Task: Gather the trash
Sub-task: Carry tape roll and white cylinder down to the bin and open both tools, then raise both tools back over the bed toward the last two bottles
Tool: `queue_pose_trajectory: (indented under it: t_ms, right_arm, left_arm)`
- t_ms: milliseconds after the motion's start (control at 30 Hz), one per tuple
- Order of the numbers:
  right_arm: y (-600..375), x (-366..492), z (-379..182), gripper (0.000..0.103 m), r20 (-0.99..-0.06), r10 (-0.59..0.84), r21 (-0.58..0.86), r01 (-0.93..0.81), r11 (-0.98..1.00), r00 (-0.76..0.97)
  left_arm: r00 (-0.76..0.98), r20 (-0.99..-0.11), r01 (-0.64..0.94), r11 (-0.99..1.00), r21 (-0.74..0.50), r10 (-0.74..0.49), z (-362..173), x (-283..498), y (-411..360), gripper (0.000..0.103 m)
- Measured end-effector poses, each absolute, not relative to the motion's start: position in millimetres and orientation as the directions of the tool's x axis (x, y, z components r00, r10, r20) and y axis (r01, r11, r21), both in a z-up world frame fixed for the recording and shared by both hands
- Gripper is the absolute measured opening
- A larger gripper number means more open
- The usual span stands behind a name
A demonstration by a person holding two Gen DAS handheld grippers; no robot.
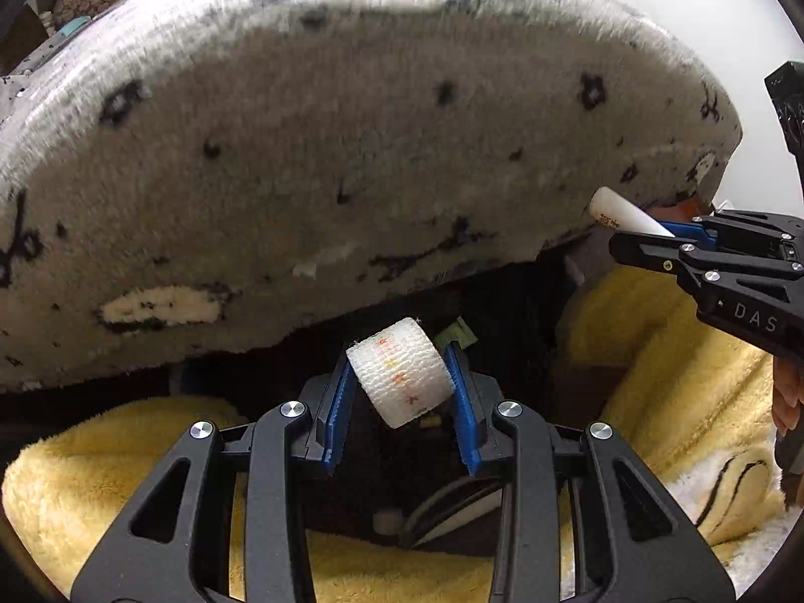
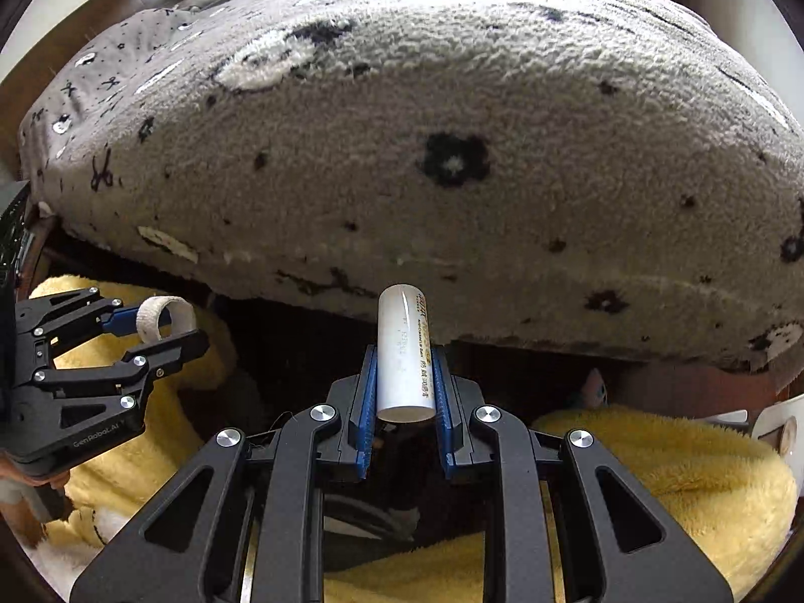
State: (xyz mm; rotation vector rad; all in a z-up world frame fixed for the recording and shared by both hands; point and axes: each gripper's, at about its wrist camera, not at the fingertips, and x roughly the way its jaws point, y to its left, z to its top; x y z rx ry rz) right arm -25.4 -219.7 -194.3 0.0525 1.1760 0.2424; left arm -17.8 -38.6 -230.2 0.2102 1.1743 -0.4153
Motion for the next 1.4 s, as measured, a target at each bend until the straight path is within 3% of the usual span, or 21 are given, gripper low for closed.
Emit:
queue_pose_trajectory:
  t_ms: [767,967,1200,1267,1400]
  right_arm:
    - [-204.5,-2.6,-272.5,0.023,-0.956,0.264,0.248,-0.122,0.961,0.131]
    - [-202.3,3.5,-273.2,0.025,-0.958,0.256,0.244,-0.101,0.965,0.13]
    - [-212.5,5.6,-253.2,0.059,-0.952,0.232,0.221,-0.076,0.972,0.201]
    - [-215.5,5.3,-243.5,0.078,-0.948,0.206,0.196,-0.064,0.978,0.243]
    - [-216.2,4.4,-224.3,0.083,-0.942,0.153,0.142,-0.058,0.988,0.3]
  left_arm:
    - [0.075,-0.973,0.412,0.895,-0.171,-0.22,-309.9,0.5,-46.8,0.035]
    - [0.082,-0.974,0.41,0.898,-0.159,-0.21,-312.0,0.9,-48.0,0.052]
    - [0.145,-0.968,0.406,0.904,-0.133,-0.207,-287.8,1.2,-43.4,0.081]
    - [0.182,-0.963,0.409,0.906,-0.111,-0.201,-275.2,1.5,-42.3,0.089]
    - [0.243,-0.947,0.41,0.907,-0.095,-0.209,-248.3,3.6,-38.8,0.095]
